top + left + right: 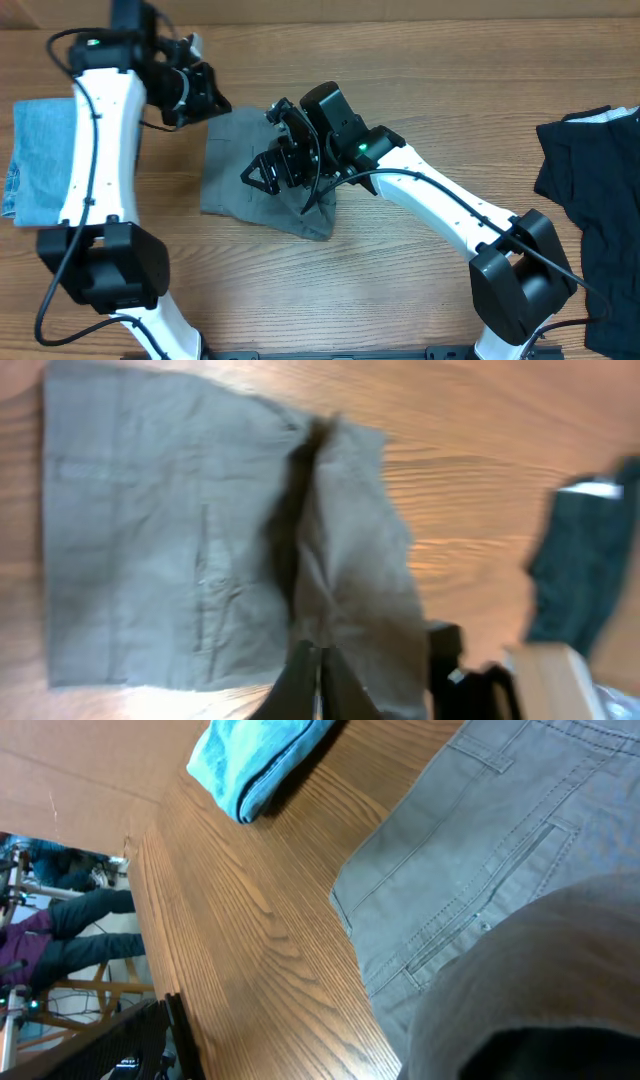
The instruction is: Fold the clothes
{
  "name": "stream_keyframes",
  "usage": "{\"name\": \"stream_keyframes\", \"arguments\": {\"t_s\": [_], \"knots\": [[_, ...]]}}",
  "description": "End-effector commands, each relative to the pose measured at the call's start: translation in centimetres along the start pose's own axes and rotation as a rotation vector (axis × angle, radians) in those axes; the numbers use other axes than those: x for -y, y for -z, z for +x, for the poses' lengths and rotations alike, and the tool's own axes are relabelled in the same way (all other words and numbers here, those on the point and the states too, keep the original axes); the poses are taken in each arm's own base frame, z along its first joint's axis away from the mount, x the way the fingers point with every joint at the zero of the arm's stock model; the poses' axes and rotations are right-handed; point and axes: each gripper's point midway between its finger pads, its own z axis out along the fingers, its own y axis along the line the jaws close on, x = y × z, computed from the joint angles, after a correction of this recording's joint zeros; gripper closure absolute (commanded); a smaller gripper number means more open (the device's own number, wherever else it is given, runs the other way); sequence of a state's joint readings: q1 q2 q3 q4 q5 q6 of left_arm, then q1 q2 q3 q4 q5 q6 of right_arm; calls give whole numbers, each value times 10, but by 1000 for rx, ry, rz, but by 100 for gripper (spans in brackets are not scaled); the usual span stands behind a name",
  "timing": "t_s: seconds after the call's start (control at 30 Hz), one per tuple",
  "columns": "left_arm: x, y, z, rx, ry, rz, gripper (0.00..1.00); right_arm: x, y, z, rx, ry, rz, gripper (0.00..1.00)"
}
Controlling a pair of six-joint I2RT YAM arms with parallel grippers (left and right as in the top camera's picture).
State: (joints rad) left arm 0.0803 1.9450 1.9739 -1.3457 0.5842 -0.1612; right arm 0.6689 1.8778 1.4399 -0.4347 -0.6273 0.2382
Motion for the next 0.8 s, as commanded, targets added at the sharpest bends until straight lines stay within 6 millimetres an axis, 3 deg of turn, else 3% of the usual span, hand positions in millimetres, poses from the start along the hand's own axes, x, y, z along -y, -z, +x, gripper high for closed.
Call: {"name": "stream_keyframes", "arguments": {"t_s": [0.0,0.13,0.33,0.43,0.67,0.77], "knots": [[23,18,-4,35,-104,164,71,-21,-5,-4,9,55,-37,0],[24,17,-4,37,-143,163,64,-31,-13,-1,9,111,-32,0],[22,18,-6,42,-137,163,52,-31,-26,3,24,145,82,0],[22,18,-5,39,-134,163,51,-21,-35,5,30,162,159,0],[22,18,-4,34,-131,162,51,11,-82,39,-75,220,191,0],[22,17,-3,33,-130,161,51,18,-89,48,-106,217,195,0]]}}
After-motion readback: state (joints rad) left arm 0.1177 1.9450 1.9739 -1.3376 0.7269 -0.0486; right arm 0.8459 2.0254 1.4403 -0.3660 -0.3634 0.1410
